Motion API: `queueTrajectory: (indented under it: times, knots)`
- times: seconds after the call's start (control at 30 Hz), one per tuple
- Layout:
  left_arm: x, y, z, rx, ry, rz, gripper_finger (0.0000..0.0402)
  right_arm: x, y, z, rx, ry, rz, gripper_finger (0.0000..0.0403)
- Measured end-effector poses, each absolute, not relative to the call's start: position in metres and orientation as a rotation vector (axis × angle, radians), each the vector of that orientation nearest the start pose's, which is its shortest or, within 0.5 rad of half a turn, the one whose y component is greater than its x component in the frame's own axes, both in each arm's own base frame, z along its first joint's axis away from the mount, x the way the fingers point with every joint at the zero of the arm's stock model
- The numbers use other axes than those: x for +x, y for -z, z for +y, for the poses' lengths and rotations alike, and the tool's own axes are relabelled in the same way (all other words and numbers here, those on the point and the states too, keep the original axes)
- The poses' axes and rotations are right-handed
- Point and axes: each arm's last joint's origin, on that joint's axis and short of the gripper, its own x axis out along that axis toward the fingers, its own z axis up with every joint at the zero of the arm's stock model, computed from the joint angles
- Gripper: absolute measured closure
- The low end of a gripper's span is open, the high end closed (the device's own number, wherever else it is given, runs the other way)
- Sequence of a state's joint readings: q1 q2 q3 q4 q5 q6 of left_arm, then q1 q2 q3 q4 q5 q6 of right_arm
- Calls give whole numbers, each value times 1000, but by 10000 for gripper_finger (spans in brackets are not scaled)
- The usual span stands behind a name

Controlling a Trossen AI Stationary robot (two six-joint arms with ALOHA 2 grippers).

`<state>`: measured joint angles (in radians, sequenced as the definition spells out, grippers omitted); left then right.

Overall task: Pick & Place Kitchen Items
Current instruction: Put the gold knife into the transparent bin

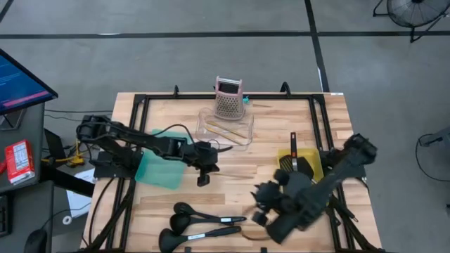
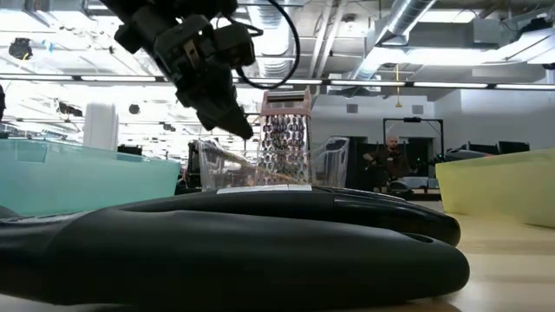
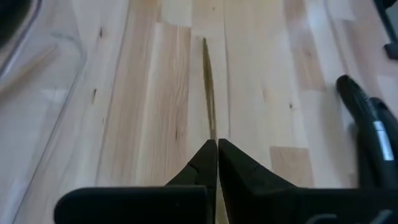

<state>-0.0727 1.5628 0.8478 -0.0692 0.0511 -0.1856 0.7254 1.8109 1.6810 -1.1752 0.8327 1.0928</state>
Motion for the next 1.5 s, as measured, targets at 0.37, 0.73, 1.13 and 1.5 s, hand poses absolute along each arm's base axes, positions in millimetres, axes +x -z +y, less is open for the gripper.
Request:
queueTrajectory:
  times: [0.37,0.73,1.13,1.5]
  knots:
    - [310,-177,-24,-124,61,830,401,357,-223,163,-136,449,1225,176]
    - [301,-136,-21,-130,44,975,370,363,-189,100,-93,220,1302,193]
    - [301,-116,-20,-86,48,1002,299,357,-143,59,-54,146,1359,183]
    - [303,-102,-12,-108,22,1038,388,346,-128,43,-28,80,1417,193]
